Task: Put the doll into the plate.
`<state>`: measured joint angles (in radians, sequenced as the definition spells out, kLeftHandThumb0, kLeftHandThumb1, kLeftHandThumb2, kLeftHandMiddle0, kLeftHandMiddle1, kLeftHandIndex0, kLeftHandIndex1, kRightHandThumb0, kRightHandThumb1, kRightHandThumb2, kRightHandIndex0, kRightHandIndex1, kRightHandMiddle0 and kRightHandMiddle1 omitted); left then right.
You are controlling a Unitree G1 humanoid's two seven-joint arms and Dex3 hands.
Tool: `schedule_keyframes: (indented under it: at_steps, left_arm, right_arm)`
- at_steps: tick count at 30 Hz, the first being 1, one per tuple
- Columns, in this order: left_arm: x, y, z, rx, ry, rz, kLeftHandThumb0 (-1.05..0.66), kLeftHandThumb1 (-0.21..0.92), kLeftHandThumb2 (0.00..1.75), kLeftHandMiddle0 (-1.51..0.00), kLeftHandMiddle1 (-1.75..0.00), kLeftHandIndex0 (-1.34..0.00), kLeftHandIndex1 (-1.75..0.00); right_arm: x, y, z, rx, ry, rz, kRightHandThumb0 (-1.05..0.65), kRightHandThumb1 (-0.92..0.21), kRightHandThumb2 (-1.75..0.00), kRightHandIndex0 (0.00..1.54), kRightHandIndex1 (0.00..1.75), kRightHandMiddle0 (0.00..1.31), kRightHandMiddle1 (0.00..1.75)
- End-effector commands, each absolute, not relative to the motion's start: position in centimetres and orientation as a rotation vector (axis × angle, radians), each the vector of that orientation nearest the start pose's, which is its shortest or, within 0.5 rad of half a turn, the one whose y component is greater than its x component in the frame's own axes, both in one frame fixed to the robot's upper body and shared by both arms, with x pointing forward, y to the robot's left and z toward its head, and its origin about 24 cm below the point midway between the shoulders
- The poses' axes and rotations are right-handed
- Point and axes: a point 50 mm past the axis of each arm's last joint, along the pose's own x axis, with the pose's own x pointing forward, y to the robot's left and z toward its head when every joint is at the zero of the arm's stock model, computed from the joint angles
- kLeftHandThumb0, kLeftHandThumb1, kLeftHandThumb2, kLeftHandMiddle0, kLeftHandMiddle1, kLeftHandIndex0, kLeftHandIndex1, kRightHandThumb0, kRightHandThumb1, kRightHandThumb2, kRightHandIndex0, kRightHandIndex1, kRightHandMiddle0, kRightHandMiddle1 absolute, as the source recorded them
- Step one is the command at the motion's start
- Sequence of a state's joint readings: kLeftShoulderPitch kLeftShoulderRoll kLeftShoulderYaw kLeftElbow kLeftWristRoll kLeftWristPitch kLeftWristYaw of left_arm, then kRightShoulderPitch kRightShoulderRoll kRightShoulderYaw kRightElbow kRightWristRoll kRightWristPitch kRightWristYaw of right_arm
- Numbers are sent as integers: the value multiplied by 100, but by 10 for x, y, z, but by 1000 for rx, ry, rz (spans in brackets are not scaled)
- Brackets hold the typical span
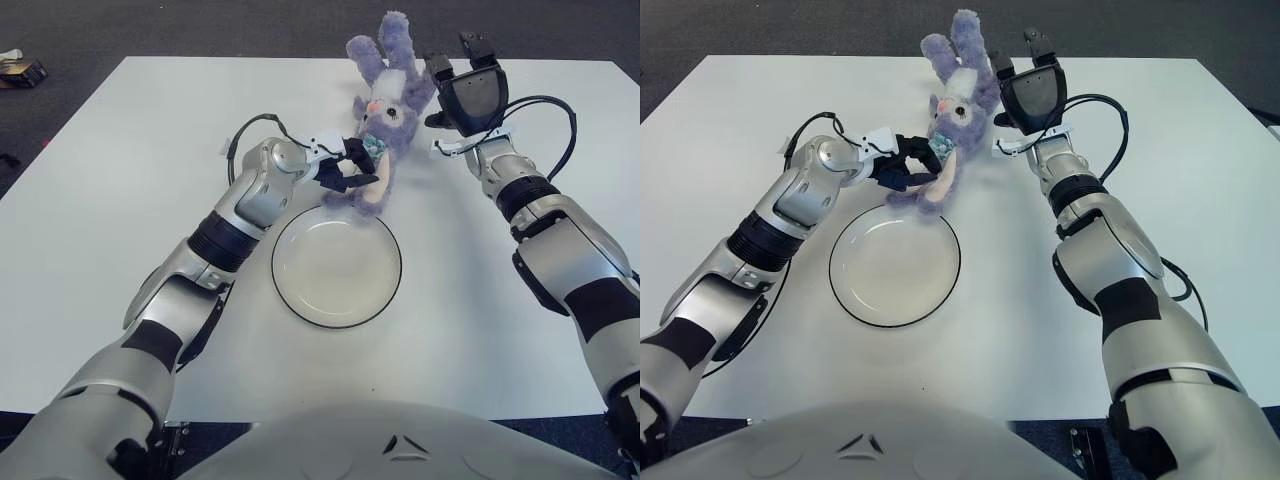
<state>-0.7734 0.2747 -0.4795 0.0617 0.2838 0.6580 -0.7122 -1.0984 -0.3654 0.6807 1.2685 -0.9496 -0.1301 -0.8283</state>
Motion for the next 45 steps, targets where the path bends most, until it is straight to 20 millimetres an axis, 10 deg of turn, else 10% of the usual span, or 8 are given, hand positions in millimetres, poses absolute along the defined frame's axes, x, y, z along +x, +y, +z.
schedule_keyframes:
  at_steps: [1,27,35,38,40,45]
  left_arm:
    - [327,50,151,812,206,-885,-70,92,46,-40,-133,-27,-122]
    - [315,51,159,707,189,-946,-63,92,38,-37,-145,-22,-145]
    - [311,51,161,663,183,-976,-60,92,34,-36,-146,-21,-147]
    - [310,52,162,650,179,-993,-57,92,32,-36,-146,-21,-147]
    - [309,52,163,647,178,-997,-56,92,30,-36,-146,-21,-146]
    - [309,52,163,642,177,-1005,-54,92,29,-36,-146,-21,-146]
  right_arm:
    - [404,-145,151,-1714,-692,-175,-47,-78,0,44,1,52,5]
    - [407,-146,141,-1706,-530,-45,-42,-81,-1,55,3,63,8]
    - [407,-147,138,-1719,-509,-35,-27,-86,-1,79,10,74,11]
    - [407,-148,135,-1742,-498,-28,5,-90,-9,67,78,78,19]
    - [406,-148,134,-1754,-495,-27,2,-91,-15,57,118,63,76]
    - [406,-150,131,-1779,-487,-21,0,-92,-20,50,146,56,106]
